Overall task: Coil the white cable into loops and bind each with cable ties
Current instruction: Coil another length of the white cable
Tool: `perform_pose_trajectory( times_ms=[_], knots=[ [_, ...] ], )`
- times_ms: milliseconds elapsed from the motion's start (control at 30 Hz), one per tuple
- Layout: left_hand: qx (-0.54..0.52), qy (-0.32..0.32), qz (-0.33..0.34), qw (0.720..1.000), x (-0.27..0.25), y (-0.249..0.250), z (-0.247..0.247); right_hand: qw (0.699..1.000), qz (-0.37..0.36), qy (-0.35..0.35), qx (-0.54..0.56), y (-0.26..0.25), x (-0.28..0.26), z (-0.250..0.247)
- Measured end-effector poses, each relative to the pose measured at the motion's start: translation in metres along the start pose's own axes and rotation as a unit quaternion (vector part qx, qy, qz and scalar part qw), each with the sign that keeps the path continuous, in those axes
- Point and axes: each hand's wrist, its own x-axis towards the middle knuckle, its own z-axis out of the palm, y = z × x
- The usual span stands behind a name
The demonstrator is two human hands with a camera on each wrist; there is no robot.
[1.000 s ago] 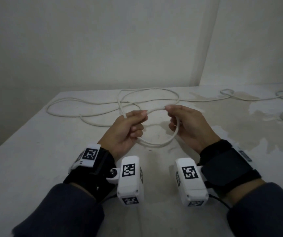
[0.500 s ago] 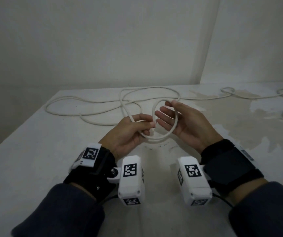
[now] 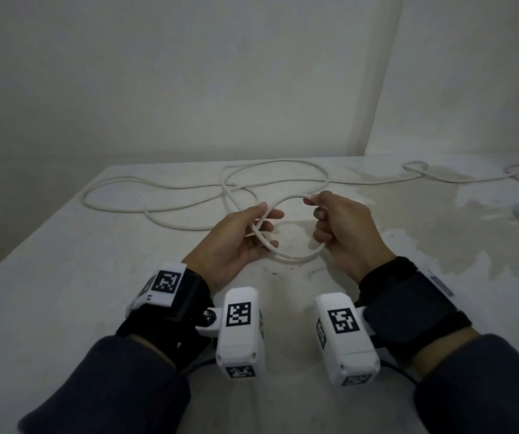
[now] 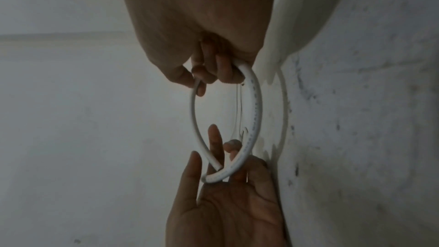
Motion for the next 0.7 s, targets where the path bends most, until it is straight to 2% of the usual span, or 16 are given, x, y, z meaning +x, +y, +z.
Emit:
perform_pose_trajectory(
  times_ms=[100,200,400,600,700],
  knots=[
    [0.008,0.019,0.028,0.999,0.0006,0.0001,0.0006,1.000,-0.002,0.017,-0.010,-0.0003,0.0007,-0.0006],
    [0.024,0.019,0.059,0.998,0.0014,-0.0004,0.0030,1.000,-0.004,0.004,0.007,0.0019,0.0015,-0.0002],
    [0.011,-0.056,0.036,0.998,0.0001,-0.0023,-0.0011,0.998,-0.032,-0.026,0.049,0.0040,0.0022,-0.0015],
    [-0.005,-0.119,0.015,0.993,-0.0027,-0.0010,-0.0035,0.994,-0.075,-0.066,-0.040,0.0054,-0.0005,-0.0045],
    [-0.008,-0.134,0.030,0.991,-0.0044,-0.0004,-0.0025,0.990,-0.055,-0.110,-0.071,0.0040,-0.0060,-0.0012]
  ],
)
